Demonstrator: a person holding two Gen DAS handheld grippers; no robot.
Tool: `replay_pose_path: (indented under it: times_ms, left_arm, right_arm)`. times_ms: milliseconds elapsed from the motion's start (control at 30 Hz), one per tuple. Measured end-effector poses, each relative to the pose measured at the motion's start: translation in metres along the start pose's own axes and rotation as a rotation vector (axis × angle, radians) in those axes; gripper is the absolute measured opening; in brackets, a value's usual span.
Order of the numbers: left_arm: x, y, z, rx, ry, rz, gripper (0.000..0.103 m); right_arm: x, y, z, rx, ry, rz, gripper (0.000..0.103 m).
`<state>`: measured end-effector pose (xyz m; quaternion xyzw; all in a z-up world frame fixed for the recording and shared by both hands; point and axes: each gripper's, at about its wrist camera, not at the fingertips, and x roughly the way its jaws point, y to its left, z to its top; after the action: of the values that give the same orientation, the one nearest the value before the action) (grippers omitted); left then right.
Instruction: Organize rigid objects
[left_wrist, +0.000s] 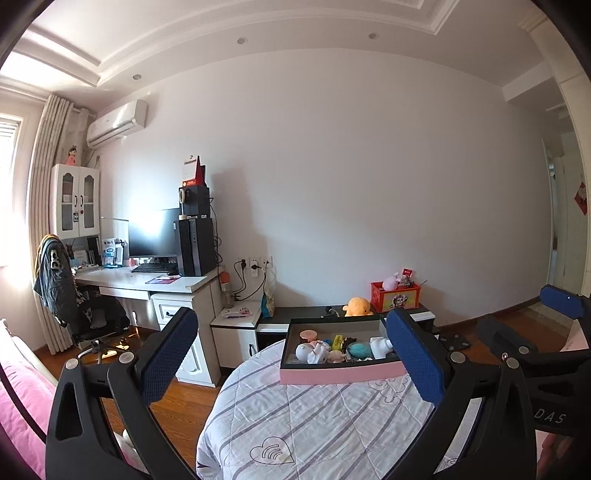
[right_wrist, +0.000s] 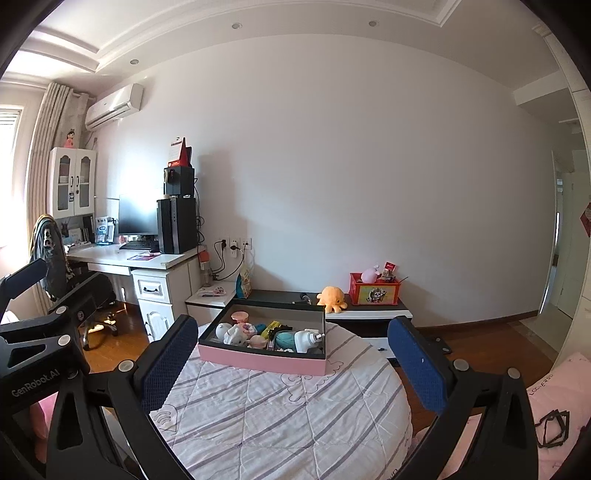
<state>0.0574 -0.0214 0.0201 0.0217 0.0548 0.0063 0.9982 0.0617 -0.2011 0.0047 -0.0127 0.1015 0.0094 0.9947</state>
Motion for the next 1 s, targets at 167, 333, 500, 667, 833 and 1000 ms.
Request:
replay_pose_path:
  times_ms: [167,333,500,667,833,1000]
  left_arm:
    - [-0.026,0.003,0.004,-0.013,-0.027,0.0,0.103]
    - [-0.044,0.0,0.009,0.006,-0.063,0.008,0.103]
    - [-0.048,-0.001,0.009,0.006,-0.07,-0.005,0.103]
    - [-0.045,0.0,0.007,0.004,-0.062,-0.013,0.103]
    - [-0.041,0.0,0.004,0.006,-0.049,-0.02,0.103]
    - [-0.04,-0.001,0.003,0.006,-0.045,-0.026,0.103]
  right_arm:
    - [-0.029,0.005,0.004,-0.013,-0.038,-0.012,0.103]
    - [-0.051,0.006,0.007,-0.006,-0.075,-0.015,0.103]
    - [-0.06,0.007,0.007,0.0,-0.093,-0.026,0.103]
    - [-0.059,0.007,0.006,0.004,-0.092,-0.043,0.103]
    - [-0.056,0.005,0.004,0.014,-0.084,-0.056,0.103]
    - [-0.059,0.006,0.002,0.013,-0.087,-0.08,0.103]
